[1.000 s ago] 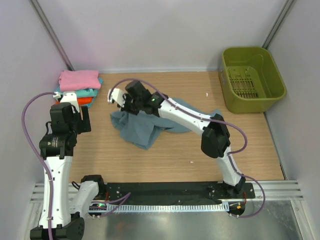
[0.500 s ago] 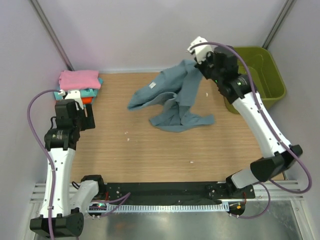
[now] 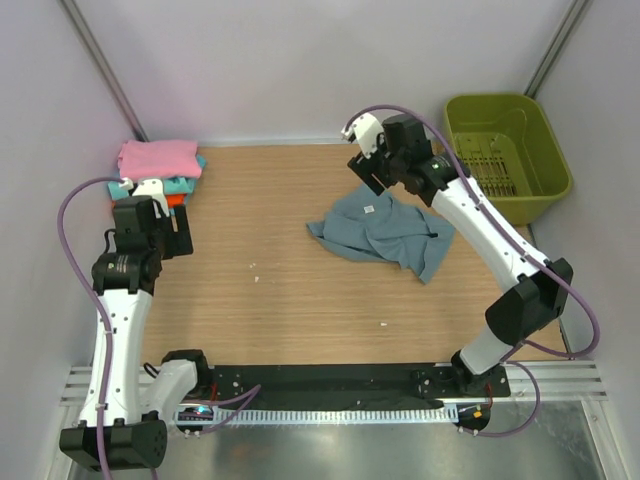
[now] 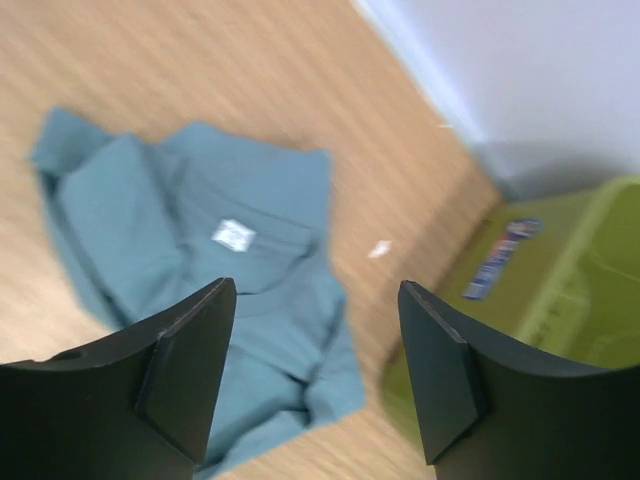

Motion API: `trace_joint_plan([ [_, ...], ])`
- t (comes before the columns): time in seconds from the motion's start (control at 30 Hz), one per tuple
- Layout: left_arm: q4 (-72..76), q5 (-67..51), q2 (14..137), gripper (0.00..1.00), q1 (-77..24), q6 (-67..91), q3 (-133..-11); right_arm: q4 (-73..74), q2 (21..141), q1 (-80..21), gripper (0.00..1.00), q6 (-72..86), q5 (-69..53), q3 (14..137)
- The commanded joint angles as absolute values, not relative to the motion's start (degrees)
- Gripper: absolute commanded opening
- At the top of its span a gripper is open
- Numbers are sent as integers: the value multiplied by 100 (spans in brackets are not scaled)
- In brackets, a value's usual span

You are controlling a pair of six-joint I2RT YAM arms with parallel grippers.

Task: Fold and stack the t-shirts
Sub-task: Flatten the tshirt out

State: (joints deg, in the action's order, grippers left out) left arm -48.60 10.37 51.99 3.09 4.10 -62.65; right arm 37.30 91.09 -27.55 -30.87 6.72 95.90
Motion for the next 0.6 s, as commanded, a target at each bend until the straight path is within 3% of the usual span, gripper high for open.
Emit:
trace_joint_plan([
  [0.0,-4676,1046,5168,80,334,440,-6363,4112,9272,-2970,71,-2611,-217,9556],
  [0.2,-4702,1011,5150,81,334,387,-6381,3946,8641,-2979,58,-1671,-502,7905],
  [0.57,-4667,879,5221,81,343,448,-6372,3920,7805,-2979,52,-1388,211,6065],
])
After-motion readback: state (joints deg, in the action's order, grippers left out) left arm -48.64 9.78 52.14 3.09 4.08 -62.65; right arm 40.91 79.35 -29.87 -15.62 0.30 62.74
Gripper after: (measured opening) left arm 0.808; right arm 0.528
